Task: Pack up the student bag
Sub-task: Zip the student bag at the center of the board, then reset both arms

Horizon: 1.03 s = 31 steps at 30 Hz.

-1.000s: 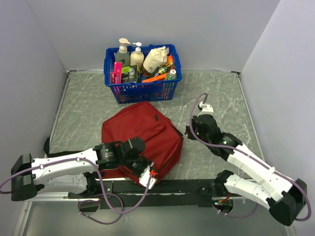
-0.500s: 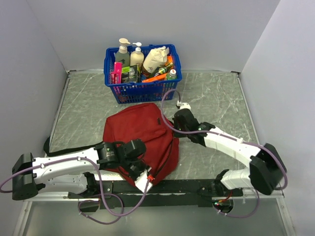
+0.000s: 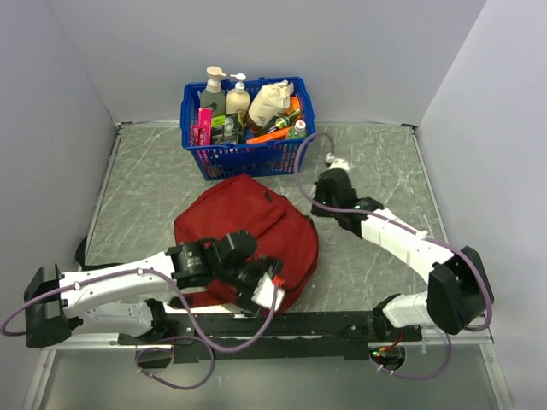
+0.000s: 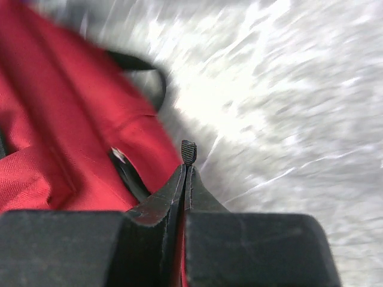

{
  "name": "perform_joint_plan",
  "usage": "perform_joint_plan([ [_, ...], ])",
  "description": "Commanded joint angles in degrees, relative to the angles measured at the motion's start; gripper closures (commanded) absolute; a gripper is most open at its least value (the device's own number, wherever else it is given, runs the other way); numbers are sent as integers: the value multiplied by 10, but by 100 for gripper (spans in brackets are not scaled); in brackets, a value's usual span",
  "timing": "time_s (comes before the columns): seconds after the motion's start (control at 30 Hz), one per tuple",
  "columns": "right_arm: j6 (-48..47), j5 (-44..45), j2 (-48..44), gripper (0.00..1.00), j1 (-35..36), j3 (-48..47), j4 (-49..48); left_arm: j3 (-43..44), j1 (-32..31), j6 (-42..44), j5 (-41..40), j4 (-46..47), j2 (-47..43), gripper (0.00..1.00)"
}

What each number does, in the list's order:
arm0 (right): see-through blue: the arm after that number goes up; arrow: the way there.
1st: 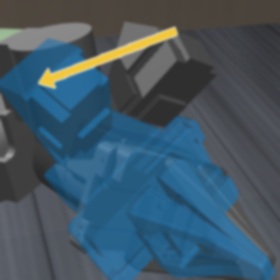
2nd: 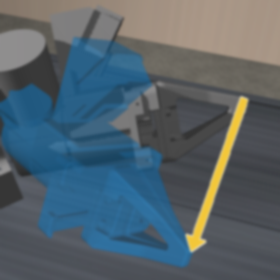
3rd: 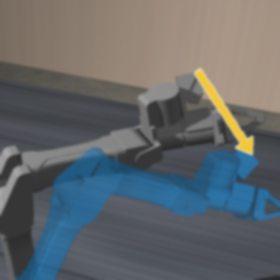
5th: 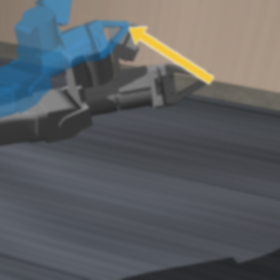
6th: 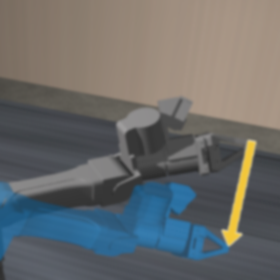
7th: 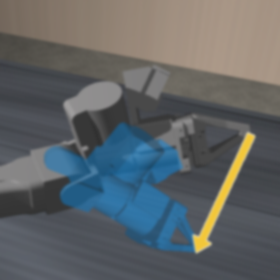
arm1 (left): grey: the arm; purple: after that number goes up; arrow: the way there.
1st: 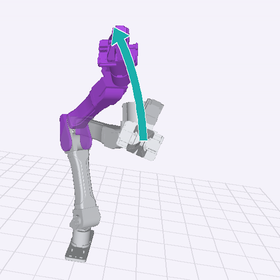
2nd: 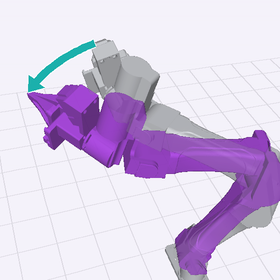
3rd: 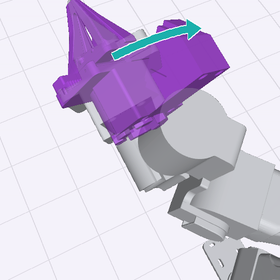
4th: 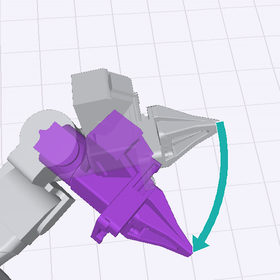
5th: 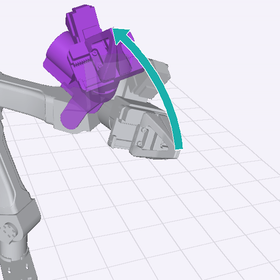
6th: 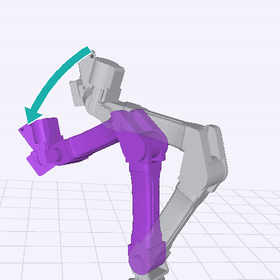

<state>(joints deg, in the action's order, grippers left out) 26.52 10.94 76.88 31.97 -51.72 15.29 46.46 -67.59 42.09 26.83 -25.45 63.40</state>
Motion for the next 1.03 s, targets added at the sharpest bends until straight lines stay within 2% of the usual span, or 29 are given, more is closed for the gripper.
perform_joint_plan([
  [0.0,-9,-4,-47,92,-59,-26,-38,93,51,-120,-54,73,16,9],
  [0.07,-16,-3,-56,89,-77,-29,-35,156,86,-167,-49,62,31,3],
  [0.13,-21,-1,-62,79,-88,-36,-25,207,101,-192,-68,32,55,1],
  [0.17,-24,-13,-63,57,-92,-40,-21,263,112,-199,-76,15,65,1],
  [0.23,-21,-20,-67,31,-96,-49,-7,320,133,-212,-110,-43,87,3],
  [0.27,-22,-31,-70,11,-95,-48,-4,362,146,-219,-114,-57,89,4],
  [0.3,-21,-36,-72,2,-94,-46,0,376,161,-224,-121,-70,89,4],
  [0.4,-16,-71,-93,0,-93,-28,1,382,252,-282,-129,-37,53,4],
  [0.43,-20,-79,-102,0,-93,-19,-4,379,301,-306,-129,-31,36,4],
  [0.5,-17,-89,-125,0,-95,0,-13,382,345,-314,-119,-46,31,4],
  [0.53,-17,-90,-130,0,-94,1,-11,381,399,-328,-110,-69,31,4],
  [0.6,-23,-93,-137,0,-92,-7,11,372,452,-340,-88,-86,32,4],
  [0.63,-24,-92,-137,0,-94,-11,18,356,507,-345,-83,-96,31,4],
  [0.7,-29,-88,-138,0,-95,-22,40,335,558,-337,-52,-106,26,4],
  [0.73,-29,-90,-140,0,-94,-21,43,312,603,-321,-39,-110,18,4],
  [0.8,-31,-88,-156,0,-95,-10,41,277,648,-327,-7,-87,3,4],
  [0.83,-34,-87,-169,0,-94,0,40,241,690,-329,6,-75,-13,4],
  [0.9,-37,-87,-181,0,-94,6,45,200,723,-337,16,-29,-39,4],
  [1.0,-42,-81,-200,0,-94,7,55,131,739,-350,22,20,-74,4],
])
